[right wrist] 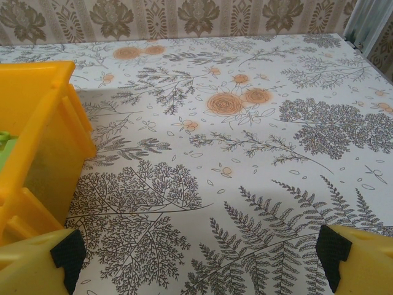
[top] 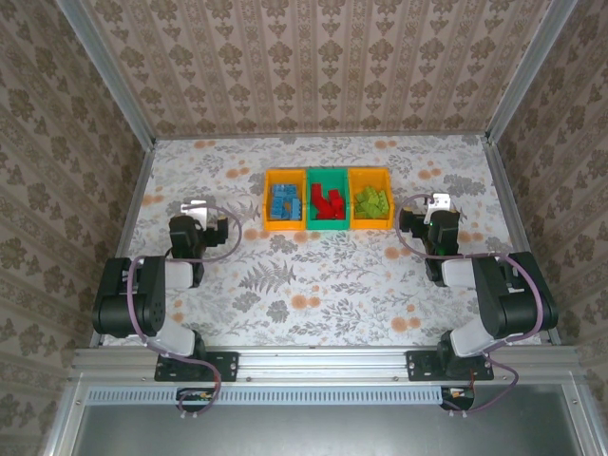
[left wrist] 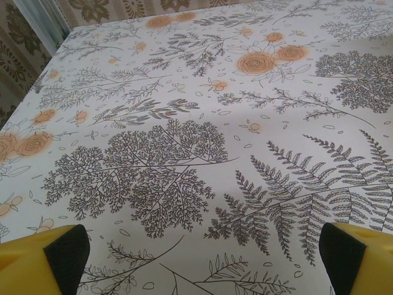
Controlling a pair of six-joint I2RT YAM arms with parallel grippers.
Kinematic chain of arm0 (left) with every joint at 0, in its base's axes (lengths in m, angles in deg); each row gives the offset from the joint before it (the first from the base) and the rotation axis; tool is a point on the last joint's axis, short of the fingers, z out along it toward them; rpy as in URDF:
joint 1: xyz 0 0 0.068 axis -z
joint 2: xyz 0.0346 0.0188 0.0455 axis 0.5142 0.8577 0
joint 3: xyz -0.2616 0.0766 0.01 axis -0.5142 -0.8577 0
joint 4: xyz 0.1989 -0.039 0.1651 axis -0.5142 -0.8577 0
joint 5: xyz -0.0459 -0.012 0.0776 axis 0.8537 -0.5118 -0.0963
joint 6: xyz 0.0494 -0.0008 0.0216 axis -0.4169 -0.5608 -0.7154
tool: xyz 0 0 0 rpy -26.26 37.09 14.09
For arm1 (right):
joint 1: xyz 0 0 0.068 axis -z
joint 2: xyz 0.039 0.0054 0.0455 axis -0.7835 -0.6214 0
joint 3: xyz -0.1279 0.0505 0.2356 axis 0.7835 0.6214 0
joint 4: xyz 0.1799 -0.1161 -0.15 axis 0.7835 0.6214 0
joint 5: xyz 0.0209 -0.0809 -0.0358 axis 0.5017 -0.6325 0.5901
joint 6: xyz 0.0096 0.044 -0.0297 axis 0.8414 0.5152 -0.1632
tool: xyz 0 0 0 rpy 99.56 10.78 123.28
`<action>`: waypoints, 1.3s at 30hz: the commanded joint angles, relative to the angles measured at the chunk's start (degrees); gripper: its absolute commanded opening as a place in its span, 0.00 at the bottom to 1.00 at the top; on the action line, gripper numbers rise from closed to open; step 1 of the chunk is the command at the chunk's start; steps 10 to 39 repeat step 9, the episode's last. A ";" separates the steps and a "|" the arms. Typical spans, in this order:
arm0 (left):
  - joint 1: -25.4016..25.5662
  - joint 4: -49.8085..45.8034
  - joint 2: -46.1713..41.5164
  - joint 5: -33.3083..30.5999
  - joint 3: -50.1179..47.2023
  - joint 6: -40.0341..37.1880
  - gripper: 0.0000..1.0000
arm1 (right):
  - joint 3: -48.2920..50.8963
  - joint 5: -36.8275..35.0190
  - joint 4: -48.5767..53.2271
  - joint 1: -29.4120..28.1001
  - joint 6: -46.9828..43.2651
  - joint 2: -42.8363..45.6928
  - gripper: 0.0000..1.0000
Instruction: Sort the legos into containers by color
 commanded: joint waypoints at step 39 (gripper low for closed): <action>-0.47 1.40 0.16 1.06 1.25 1.00 1.00 | 0.13 1.20 -2.04 0.31 -0.57 -0.25 1.00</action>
